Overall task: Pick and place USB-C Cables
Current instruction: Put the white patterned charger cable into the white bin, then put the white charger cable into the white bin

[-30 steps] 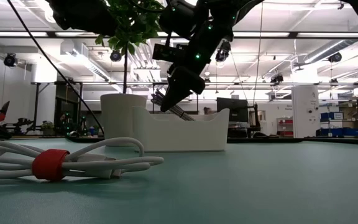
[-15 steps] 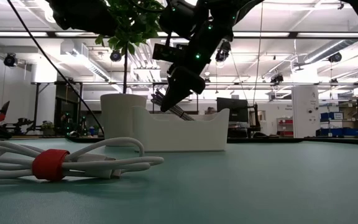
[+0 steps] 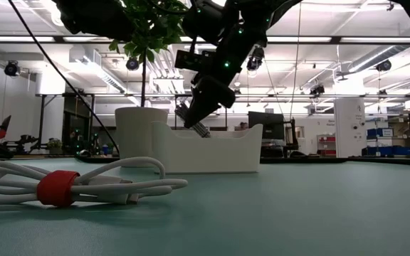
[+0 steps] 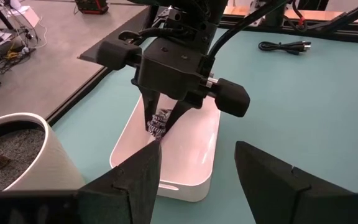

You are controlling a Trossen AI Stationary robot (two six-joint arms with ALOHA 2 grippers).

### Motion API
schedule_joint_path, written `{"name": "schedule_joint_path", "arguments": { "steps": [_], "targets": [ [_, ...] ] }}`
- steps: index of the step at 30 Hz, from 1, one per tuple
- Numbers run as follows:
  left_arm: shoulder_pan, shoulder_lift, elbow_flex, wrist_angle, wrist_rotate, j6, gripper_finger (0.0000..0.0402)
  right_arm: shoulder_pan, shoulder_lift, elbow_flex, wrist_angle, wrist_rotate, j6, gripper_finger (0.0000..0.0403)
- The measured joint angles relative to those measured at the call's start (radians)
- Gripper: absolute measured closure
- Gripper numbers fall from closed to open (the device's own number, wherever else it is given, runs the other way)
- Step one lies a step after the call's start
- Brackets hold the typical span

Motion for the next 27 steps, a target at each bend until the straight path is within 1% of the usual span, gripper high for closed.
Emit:
{"name": "schedule_joint_path", "arguments": {
  "steps": [7, 13, 18, 23, 25, 27],
  "targets": [
    [0.000, 0.000, 0.000, 0.000, 0.000, 0.000, 0.0212, 0.000, 0.000, 0.000, 0.000, 0.000, 0.035, 0.0263],
    [0.000, 0.000, 0.000, 0.000, 0.000, 0.000, 0.0212, 0.000, 0.000, 0.000, 0.000, 0.000, 0.056, 0.0247],
    [0.000, 0.000, 0.000, 0.000, 0.000, -0.001, 0.0212, 0.003, -0.004, 0.003, -0.013, 0.000, 0.062, 0.0249],
    [0.000, 0.003, 0.000, 0.001, 0.006, -0.016, 0.0212, 0.030, -0.047, 0.003, -0.070, 0.000, 0.125, 0.0265],
    [0.000, 0.009, 0.000, 0.000, 0.026, -0.051, 0.0212, 0.051, -0.076, 0.003, -0.106, 0.000, 0.140, 0.0272],
    [0.000, 0.019, -0.001, 0.000, 0.066, -0.103, 0.0212, 0.077, -0.109, -0.002, -0.124, 0.000, 0.152, 0.0279]
  ]
}}
